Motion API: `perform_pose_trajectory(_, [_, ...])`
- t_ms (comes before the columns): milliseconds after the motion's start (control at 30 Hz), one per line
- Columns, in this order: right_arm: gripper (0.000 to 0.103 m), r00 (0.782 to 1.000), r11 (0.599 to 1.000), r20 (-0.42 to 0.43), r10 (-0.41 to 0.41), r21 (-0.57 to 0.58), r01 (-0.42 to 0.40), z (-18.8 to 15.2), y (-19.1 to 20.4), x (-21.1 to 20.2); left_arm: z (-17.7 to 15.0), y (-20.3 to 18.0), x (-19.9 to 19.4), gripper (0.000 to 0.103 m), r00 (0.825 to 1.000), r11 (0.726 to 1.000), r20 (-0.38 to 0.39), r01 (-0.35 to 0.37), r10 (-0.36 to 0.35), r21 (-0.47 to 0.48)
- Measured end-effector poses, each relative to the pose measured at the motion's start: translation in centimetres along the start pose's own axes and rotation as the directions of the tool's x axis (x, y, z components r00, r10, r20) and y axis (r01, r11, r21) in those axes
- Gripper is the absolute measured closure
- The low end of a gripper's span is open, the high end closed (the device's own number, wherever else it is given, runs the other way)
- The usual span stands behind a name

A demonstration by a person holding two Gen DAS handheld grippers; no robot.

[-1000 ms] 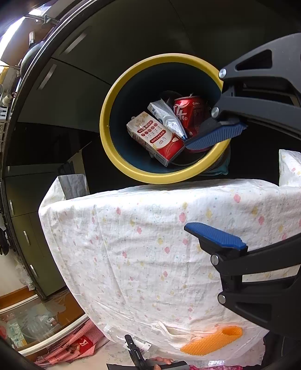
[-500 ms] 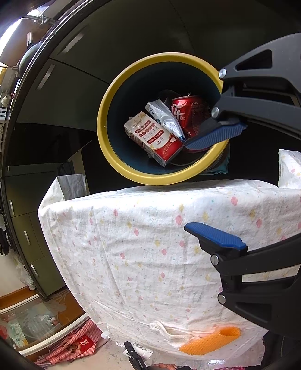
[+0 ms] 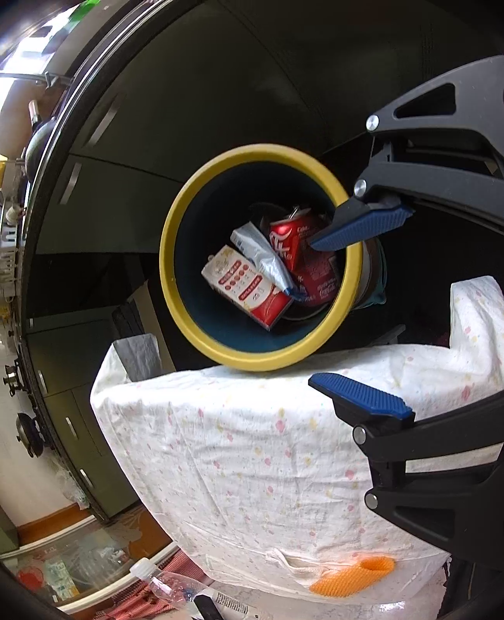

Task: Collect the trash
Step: 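Carry the water bottle over the yellow bin and open the left gripper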

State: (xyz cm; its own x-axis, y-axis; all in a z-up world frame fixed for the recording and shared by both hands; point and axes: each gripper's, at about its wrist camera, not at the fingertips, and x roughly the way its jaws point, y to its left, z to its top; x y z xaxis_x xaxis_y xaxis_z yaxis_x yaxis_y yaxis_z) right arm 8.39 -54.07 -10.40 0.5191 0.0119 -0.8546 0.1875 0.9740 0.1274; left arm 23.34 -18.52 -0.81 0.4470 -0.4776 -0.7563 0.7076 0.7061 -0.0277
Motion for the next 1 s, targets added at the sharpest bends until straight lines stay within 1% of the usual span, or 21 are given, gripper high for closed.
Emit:
perform_pose_trajectory(67, [0.041, 1.0, 0.999, 0.009, -0.014, 0.032, 0.014, -0.7, -1.6, -0.5, 2.2, -3.0, 1.5, 0.038, 0.998, 0.997, -0.003, 0.064, -0.064, 0.049])
perform_pose_trajectory(200, [0.041, 0.999, 0.995, 0.018, -0.033, 0.098, 0.031, -2.2, -4.9, -1.1, 6.1, -8.7, 4.9, 0.038, 0.99, 0.979, -0.017, 0.138, -0.137, 0.152])
perform_pose_trajectory(300, [0.04, 0.999, 0.989, 0.018, -0.039, 0.145, 0.036, -3.2, -7.2, -1.0, 8.4, -12.5, 8.3, 0.038, 0.979, 0.962, -0.063, 0.201, -0.193, 0.186])
perform_pose_trajectory(400, [0.04, 0.999, 0.982, 0.014, -0.038, 0.185, 0.035, -4.2, -8.9, -0.8, 10.2, -15.7, 12.0, 0.038, 0.961, 0.944, -0.12, 0.269, -0.25, 0.192])
perform_pose_trajectory(500, [0.04, 0.999, 0.977, 0.009, -0.035, 0.212, 0.032, -5.0, -10.1, -0.5, 11.7, -18.6, 15.4, 0.038, 0.942, 0.927, -0.164, 0.321, -0.292, 0.196])
perform_pose_trajectory(633, [0.04, 1.0, 0.972, 0.004, -0.031, 0.233, 0.029, -5.6, -11.0, -0.2, 12.8, -21.7, 19.2, 0.036, 0.913, 0.907, -0.213, 0.385, -0.347, 0.173])
perform_pose_trajectory(733, [0.038, 1.0, 0.97, 0.006, -0.024, 0.243, 0.022, -6.0, -11.3, -0.2, 13.1, -23.1, 20.9, 0.028, 0.902, 0.898, -0.231, 0.407, -0.366, 0.168])
perform_pose_trajectory(800, [0.038, 1.0, 0.969, 0.008, -0.02, 0.245, 0.017, -6.1, -11.4, -0.1, 13.1, -23.3, 21.0, 0.028, 0.887, 0.889, -0.238, 0.435, -0.395, 0.145])
perform_pose_trajectory(867, [0.038, 1.0, 0.97, 0.009, -0.015, 0.244, 0.012, -6.1, -11.3, 0.0, 13.0, -23.0, 20.4, 0.027, 0.878, 0.884, -0.237, 0.451, -0.415, 0.122])
perform_pose_trajectory(1000, [0.038, 1.0, 0.973, 0.01, -0.001, 0.23, -0.002, -6.0, -10.7, 0.2, 11.8, -21.4, 17.7, 0.025, 0.878, 0.884, -0.208, 0.457, -0.431, 0.1])
